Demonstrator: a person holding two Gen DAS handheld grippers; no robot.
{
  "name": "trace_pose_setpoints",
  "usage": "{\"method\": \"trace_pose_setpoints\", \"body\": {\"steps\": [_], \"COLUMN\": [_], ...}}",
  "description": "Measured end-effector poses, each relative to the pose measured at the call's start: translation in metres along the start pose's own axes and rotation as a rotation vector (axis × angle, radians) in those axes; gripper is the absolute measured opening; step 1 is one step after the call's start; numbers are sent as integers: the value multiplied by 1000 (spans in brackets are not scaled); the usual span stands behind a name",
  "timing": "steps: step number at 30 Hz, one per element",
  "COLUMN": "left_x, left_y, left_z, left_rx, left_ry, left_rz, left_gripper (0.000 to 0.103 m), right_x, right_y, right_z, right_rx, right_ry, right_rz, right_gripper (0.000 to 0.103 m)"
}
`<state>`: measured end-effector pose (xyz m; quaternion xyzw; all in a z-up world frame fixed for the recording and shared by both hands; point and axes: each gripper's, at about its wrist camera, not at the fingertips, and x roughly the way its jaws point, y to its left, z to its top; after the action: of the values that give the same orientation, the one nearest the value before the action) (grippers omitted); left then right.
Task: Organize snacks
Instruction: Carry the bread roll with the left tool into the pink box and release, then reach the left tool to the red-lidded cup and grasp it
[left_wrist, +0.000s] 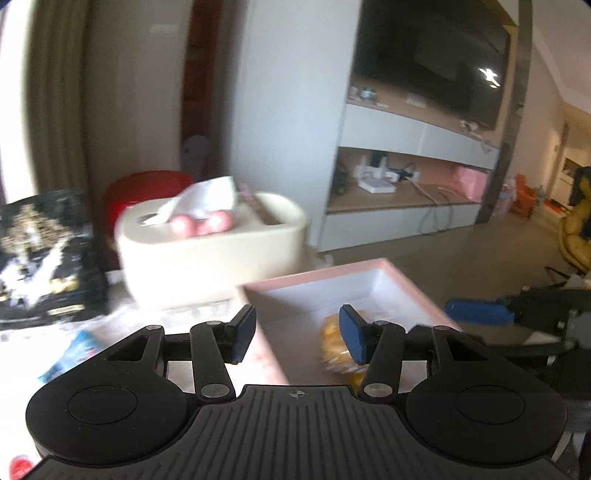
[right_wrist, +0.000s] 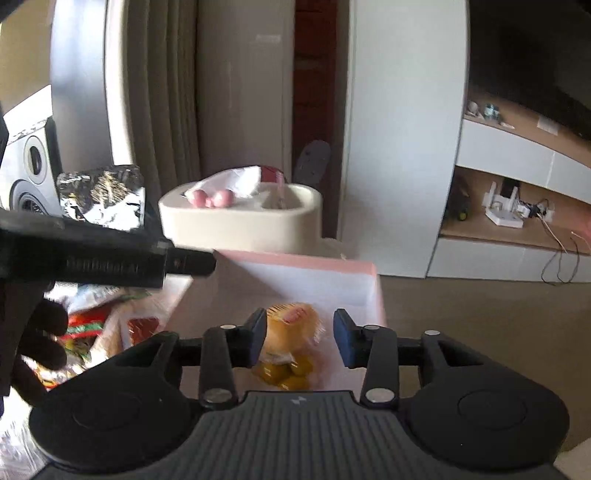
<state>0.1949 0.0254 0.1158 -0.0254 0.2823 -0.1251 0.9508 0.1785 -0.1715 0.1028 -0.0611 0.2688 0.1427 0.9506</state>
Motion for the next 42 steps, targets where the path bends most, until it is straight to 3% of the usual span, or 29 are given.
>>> {"method": "trace_pose_setpoints", "body": {"steps": [7,16,26,31,36,42], "left_x": [-20,-22,-29,-55,-78,-78], "left_y": [54,123,165,183,204,226], "left_z": [-25,-65,-99,-115,-130,-133], "left_rx": [-54,-167,-248,-289,-363,-531], "left_ry": [-14,58,40,6,-7,30], "left_rz": [130,230,254,298,371,300], "left_gripper": [55,55,56,55,55,55], "right_x": [16,41,71,68,62,62], "right_y": [52,115,164,179,180,178], "right_z": [9,4,-25,-42,-53,-67], "right_rx": [-70,-150,-208,-270,-219,-133], "right_ry": [25,75,184,156,201,229], "right_rz": [45,122,192,167,249,289], "right_gripper": [47,47,48,57,57,60]}}
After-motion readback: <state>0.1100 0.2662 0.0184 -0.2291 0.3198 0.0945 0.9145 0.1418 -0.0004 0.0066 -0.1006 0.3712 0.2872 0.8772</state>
